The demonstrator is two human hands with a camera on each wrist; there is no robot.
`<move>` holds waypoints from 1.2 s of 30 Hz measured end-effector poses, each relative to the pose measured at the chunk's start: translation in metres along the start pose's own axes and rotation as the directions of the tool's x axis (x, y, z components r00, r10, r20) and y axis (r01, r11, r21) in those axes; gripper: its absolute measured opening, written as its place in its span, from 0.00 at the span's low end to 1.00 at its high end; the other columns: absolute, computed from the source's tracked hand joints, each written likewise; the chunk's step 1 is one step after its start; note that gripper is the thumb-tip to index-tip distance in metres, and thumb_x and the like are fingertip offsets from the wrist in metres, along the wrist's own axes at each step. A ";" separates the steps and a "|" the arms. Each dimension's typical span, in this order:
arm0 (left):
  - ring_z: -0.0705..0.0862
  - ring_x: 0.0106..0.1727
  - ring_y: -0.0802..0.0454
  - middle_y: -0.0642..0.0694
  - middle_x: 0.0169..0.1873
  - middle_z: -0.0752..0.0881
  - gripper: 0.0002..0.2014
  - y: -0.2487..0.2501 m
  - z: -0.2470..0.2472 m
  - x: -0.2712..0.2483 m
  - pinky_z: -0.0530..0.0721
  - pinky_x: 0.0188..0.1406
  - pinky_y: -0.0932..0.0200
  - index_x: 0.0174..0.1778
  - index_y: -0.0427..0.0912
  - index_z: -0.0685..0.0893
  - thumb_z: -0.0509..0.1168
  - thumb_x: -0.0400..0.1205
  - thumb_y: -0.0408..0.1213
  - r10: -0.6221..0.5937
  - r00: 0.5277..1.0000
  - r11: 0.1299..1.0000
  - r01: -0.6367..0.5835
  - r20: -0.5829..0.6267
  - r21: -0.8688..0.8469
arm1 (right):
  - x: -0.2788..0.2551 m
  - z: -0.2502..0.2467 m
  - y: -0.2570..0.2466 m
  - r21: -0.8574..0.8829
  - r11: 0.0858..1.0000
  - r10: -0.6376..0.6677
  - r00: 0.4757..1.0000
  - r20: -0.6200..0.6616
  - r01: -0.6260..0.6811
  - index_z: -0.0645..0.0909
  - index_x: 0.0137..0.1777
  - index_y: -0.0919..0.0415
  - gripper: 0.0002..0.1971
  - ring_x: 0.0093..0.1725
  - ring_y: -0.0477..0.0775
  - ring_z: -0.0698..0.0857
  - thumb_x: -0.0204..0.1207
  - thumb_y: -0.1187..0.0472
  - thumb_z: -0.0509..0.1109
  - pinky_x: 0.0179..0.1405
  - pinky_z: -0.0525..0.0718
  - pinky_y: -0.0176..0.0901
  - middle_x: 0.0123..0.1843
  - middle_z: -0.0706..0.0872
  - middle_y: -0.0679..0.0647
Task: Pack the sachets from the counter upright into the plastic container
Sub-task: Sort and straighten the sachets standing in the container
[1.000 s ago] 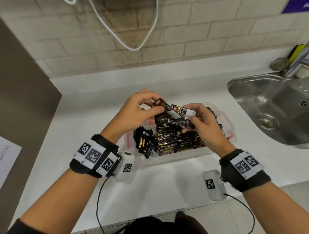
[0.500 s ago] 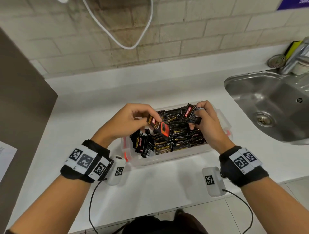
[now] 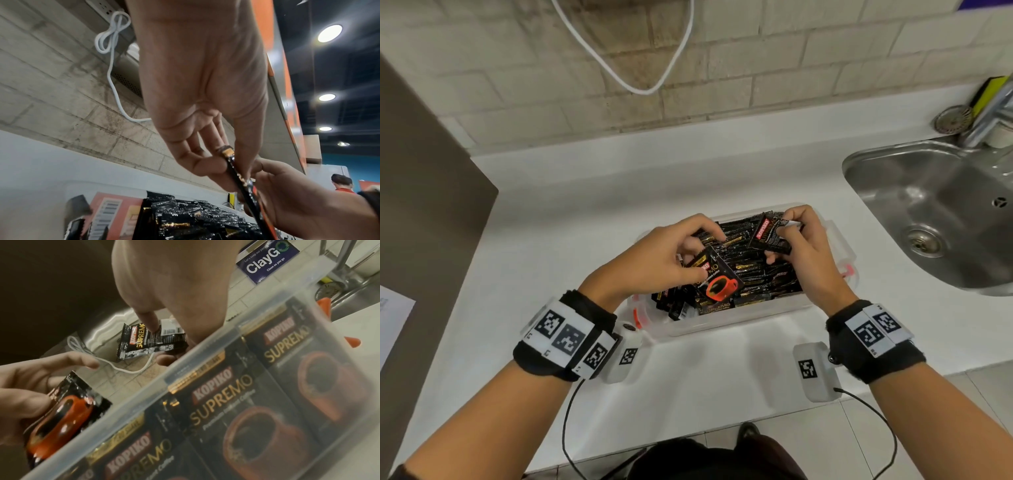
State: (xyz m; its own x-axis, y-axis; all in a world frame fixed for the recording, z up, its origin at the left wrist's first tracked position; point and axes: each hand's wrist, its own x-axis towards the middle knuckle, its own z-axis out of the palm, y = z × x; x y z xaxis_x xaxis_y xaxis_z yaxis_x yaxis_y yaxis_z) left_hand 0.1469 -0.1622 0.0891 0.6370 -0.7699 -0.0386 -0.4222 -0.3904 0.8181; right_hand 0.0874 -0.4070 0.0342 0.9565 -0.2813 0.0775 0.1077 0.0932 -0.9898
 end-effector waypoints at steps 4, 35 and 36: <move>0.81 0.39 0.54 0.56 0.37 0.87 0.17 -0.002 0.006 0.005 0.83 0.43 0.55 0.55 0.56 0.80 0.75 0.77 0.33 -0.058 0.995 0.990 0.047 0.076 0.132 | 0.001 0.004 -0.002 0.013 1.000 -0.003 1.000 0.005 0.003 0.77 0.41 0.40 0.10 0.37 0.47 0.85 0.75 0.60 0.64 0.31 0.85 0.39 0.48 0.78 0.56; 0.83 0.46 0.61 0.64 0.62 0.73 0.32 0.021 0.007 0.017 0.82 0.42 0.69 0.76 0.69 0.68 0.73 0.80 0.41 0.199 0.976 0.924 -0.156 -0.090 0.349 | -0.003 -0.004 -0.023 0.089 0.977 0.174 0.964 0.201 -0.195 0.77 0.54 0.55 0.16 0.44 0.52 0.84 0.80 0.76 0.56 0.37 0.84 0.39 0.48 0.88 0.53; 0.82 0.50 0.61 0.65 0.66 0.71 0.34 0.028 0.007 0.020 0.82 0.45 0.69 0.78 0.70 0.66 0.73 0.80 0.41 0.239 0.969 0.914 -0.201 -0.069 0.352 | -0.003 -0.004 -0.026 0.098 0.969 0.198 0.952 0.232 -0.225 0.77 0.54 0.55 0.15 0.45 0.52 0.83 0.79 0.75 0.57 0.37 0.83 0.39 0.48 0.87 0.53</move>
State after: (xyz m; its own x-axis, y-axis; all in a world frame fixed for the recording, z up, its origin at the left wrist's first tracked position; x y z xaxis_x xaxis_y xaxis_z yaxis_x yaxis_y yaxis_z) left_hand 0.1432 -0.1922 0.1074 0.5607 -0.8040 0.1980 -0.7407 -0.3802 0.5540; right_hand 0.0806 -0.4126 0.0592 0.9951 -0.0282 -0.0944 -0.0845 0.2473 -0.9653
